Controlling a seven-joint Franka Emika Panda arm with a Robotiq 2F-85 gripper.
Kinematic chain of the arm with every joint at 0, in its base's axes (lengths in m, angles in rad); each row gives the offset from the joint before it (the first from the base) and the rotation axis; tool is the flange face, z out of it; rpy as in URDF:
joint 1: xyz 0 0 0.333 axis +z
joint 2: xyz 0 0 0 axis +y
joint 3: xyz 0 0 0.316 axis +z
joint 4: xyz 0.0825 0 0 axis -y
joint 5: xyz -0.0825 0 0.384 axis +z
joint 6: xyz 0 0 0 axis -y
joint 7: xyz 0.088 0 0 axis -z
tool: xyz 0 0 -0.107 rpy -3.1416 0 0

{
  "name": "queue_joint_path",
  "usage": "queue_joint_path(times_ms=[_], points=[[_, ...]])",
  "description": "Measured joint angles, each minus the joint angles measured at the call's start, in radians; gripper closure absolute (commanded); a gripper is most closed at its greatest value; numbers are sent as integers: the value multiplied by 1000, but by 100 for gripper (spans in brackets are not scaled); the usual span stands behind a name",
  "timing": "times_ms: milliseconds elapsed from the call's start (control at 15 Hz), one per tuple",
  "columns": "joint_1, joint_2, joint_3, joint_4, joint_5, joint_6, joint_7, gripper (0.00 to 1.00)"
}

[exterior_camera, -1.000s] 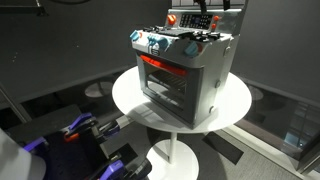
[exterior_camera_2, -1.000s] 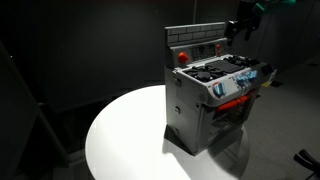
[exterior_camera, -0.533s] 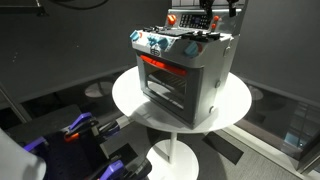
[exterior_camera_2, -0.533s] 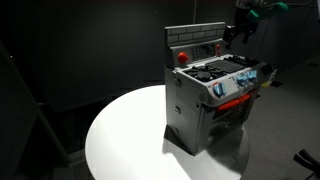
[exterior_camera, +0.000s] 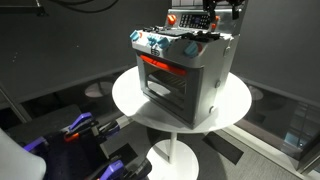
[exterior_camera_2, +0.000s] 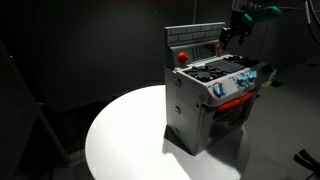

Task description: Push the top orange button on the stoves button display

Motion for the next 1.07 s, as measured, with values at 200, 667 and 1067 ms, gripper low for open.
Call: queue_joint_path(times_ms=[200, 667, 1067], points=[[2, 14, 0, 19, 0, 1, 0, 0], [3, 38, 0, 50, 0, 2, 0, 0], [4, 55, 0, 69, 0, 2, 0, 0]])
